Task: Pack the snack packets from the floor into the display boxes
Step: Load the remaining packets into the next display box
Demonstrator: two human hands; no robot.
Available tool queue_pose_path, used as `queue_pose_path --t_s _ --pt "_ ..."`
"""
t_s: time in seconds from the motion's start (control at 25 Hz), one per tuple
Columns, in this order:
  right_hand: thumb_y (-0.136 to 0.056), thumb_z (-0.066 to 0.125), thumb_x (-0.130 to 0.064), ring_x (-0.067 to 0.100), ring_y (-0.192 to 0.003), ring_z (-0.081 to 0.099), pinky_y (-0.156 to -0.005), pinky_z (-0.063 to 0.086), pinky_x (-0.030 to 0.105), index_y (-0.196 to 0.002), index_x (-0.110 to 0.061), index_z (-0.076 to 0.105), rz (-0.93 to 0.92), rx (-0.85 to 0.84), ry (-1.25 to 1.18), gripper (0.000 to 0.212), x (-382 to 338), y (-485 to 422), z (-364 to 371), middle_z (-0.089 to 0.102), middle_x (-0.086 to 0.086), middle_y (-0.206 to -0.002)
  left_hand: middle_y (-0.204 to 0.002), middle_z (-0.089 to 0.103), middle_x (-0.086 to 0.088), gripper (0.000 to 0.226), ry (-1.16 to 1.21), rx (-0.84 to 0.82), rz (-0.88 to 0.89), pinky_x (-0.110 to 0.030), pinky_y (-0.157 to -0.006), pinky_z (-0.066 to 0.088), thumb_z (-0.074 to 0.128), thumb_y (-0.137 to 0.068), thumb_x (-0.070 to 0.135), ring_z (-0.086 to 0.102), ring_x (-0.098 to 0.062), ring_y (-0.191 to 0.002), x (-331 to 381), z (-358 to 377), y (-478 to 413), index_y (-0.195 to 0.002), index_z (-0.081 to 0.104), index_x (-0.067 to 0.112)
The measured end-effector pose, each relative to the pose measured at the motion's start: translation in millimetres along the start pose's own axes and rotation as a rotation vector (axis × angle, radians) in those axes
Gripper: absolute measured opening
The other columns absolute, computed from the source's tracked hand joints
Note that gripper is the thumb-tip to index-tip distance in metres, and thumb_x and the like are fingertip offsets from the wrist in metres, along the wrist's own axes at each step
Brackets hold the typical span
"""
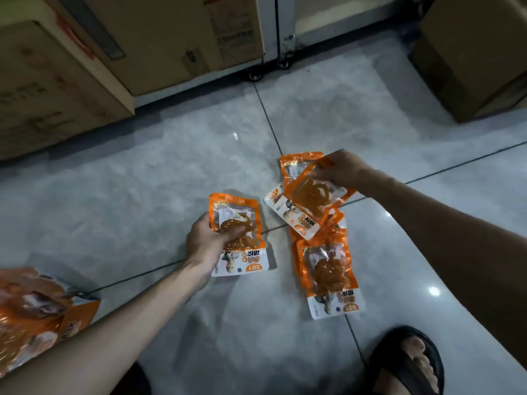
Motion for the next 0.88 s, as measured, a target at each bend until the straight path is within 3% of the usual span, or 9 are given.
queue_pose_path --t_s 0.12,0.16,0.24,0.4,0.6,0.72,0.8,0.88 --pt "-0.074 0.079 -0.045 0.029 -0.107 0.055 -0.085 0.049 0.032 -0.132 -0.013 0.050 0.139 0.184 -0.003 0.072 12 -16 6 0.053 0.015 -0.126 -0.096 0.079 -0.002 0.035 0.018 -0.038 0.024 -0.049 -0.089 0.058 0.087 -0.071 0.018 0.076 -0.024 -0.089 7 -11 -2 -0.103 0.071 0.015" --pt "-0.070 0.080 -0.051 0.034 -0.119 0.048 -0.097 0.046 0.039 -0.137 -0.012 0.042 0.219 0.280 -0.016 0.086 19 -10 9 0.044 0.018 -0.133 -0.096 0.079 -0.003 0.035 0.035 -0.047 0.021 -0.050 -0.089 0.059 0.087 -0.072 0.018 0.076 -0.024 -0.089 7 -11 -2 -0.103 0.071 0.015" --pt "-0.066 0.077 -0.061 0.039 -0.124 0.039 -0.105 0.039 0.046 -0.139 -0.008 0.032 0.359 0.356 0.014 0.101 32 11 27 0.038 0.022 -0.133 -0.096 0.079 -0.004 0.035 0.085 -0.058 0.015 -0.050 -0.088 0.059 0.086 -0.072 0.014 0.077 -0.025 -0.088 7 -10 -4 -0.104 0.070 0.014" --pt "-0.062 0.083 -0.056 0.040 -0.121 0.046 -0.102 0.039 0.047 -0.134 -0.006 0.032 0.448 0.323 -0.008 0.101 39 28 67 0.050 0.022 -0.129 -0.099 0.079 -0.005 0.037 0.120 -0.105 0.024 -0.049 -0.088 0.059 0.085 -0.074 0.013 0.076 -0.025 -0.090 8 3 -4 -0.108 0.070 0.012" --pt "-0.071 0.083 -0.028 0.035 -0.115 0.056 -0.102 0.042 0.051 -0.137 -0.011 0.037 0.212 0.506 -0.024 0.082 33 12 58 0.058 0.015 -0.126 -0.100 0.079 -0.006 0.038 0.177 -0.128 0.004 -0.047 -0.087 0.060 0.085 -0.075 0.012 0.076 -0.024 -0.090 4 5 0 -0.109 0.068 0.012" --pt "-0.074 0.078 -0.040 0.033 -0.113 0.052 -0.096 0.050 0.049 -0.132 -0.011 0.047 0.209 0.452 -0.145 0.072 32 4 56 0.046 0.014 -0.126 -0.100 0.079 -0.006 0.039 0.195 -0.130 -0.010 -0.047 -0.088 0.059 0.085 -0.074 0.013 0.076 -0.025 -0.091 2 2 -4 -0.109 0.068 0.013" --pt "-0.071 0.077 -0.052 0.032 -0.116 0.046 -0.099 0.048 0.046 -0.134 -0.008 0.044 0.244 0.395 -0.178 0.083 27 -8 53 0.040 0.014 -0.127 -0.101 0.079 -0.005 0.039 0.219 -0.131 -0.020 -0.044 -0.086 0.060 0.084 -0.075 0.014 0.077 -0.023 -0.090 4 0 -5 -0.111 0.068 0.013" --pt "-0.068 0.078 -0.057 0.034 -0.120 0.041 -0.103 0.042 0.042 -0.135 -0.004 0.040 0.293 0.320 -0.054 0.093 18 -19 53 0.040 0.018 -0.128 -0.101 0.079 -0.004 0.038 0.243 -0.130 -0.018 -0.039 -0.082 0.061 0.082 -0.077 0.014 0.077 -0.021 -0.089 7 0 -4 -0.112 0.068 0.013"
Point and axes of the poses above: each hand's wrist, its own y-axis away from the middle knuckle, its own z-axis out of the palm, x = y × z, the point moved 5 cm from there along -y, towards the middle knuckle
